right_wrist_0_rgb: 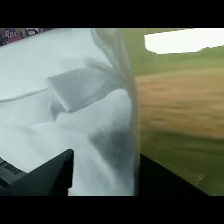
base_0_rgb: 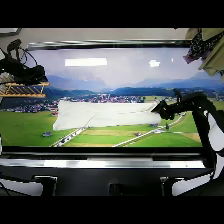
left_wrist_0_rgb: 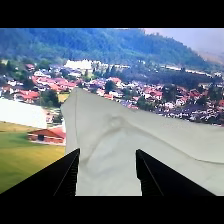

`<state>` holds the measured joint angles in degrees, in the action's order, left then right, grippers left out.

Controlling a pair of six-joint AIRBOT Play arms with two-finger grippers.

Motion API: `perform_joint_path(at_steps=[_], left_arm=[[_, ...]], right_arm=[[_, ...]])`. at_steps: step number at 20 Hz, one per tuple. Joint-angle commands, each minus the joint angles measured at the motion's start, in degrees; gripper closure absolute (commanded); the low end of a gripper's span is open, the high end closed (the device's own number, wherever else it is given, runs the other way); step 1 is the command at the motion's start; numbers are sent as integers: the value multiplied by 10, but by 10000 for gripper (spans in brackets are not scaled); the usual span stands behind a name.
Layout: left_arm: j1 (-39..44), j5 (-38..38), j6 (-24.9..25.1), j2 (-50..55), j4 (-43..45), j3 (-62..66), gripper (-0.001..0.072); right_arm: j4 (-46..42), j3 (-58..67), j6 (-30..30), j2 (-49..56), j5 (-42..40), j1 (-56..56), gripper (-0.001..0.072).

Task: Fold the clothes and pants, and hang the long-sleeved shirts on hangers.

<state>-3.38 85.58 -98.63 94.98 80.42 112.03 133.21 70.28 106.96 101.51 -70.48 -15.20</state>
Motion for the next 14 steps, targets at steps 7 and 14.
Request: perform_joint_path(at_steps=[7, 14], left_arm=[[11, 14, 0, 12, -58, -26, 692], [157, -212, 1, 44, -288, -229, 692]], right_arm=[[-60, -1, -69, -71, 6, 35, 672], [-140, 47, -161, -224, -54, -1, 672]])
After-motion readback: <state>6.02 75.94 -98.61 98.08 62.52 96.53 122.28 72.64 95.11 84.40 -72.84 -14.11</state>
